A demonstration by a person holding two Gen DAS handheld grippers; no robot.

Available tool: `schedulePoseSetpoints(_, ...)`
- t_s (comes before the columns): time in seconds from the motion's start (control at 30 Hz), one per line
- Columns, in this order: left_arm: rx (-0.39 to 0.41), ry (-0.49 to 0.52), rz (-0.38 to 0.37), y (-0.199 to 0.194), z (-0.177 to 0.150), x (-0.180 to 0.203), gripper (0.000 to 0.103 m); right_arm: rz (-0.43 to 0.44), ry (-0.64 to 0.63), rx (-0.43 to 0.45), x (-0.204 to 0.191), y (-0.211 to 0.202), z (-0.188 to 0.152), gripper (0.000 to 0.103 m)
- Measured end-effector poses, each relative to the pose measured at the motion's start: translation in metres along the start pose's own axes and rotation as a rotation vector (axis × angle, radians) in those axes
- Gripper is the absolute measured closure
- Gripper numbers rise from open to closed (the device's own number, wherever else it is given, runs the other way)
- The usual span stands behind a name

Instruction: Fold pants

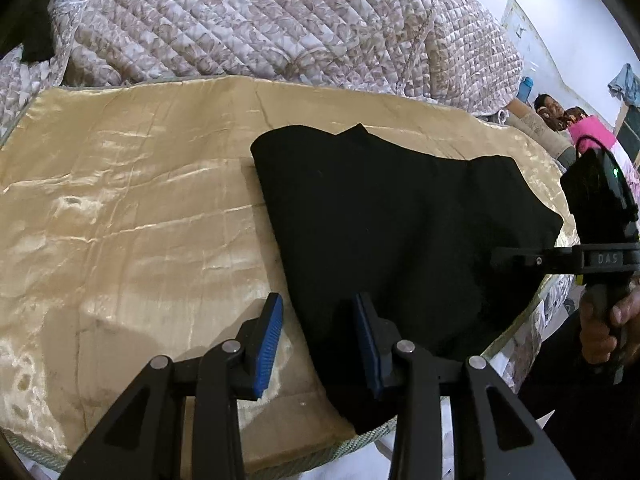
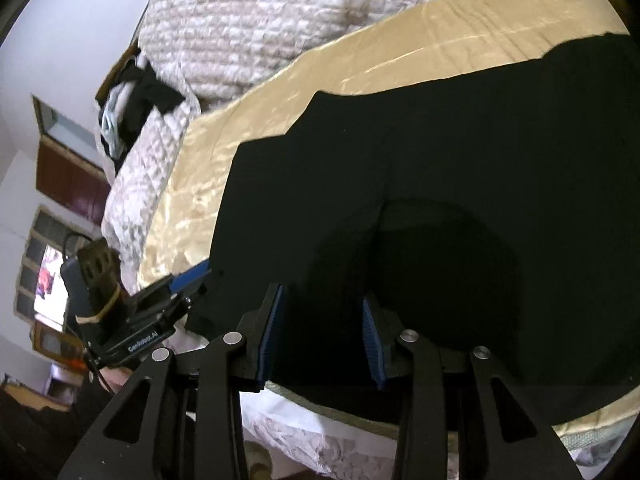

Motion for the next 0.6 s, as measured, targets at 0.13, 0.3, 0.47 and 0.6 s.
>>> schedulePoseSetpoints(0.13,-0.006,0.016,0.002,0.0,-0.002,-0.001,0.064,-0.027,-0.011,-0.036,0.001,0.008,-0.003,0.1)
schedulePoseSetpoints(0.3,-0.013,0.029,0.004,0.0,-0.005,0.001,0.06,-0.022,0.015,0.026,0.01,-0.017,-0.003,0.101)
schedulePoseSetpoints(0.47,-0.022,0.031,0.014,0.001,-0.004,0.003,0.06,-0.069,0.076,-0.01,0.029,-0.012,-0.006,0.103)
schedulePoseSetpoints(0.6,-0.006,0.015,0.019,-0.01,-0.001,0.005,0.06,-0.203,0.033,0.11,0.024,-0.038,-0.003,0.1)
Point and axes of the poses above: each gripper's, at about its wrist camera, not at the fingertips, and y roughly the way its jaws point, x to its right, z to its top, the point moved 2 cm from there along y, roughly the way its jaws point, and after that the axes turned 13 degrees about -z, right-handed, at the moved point
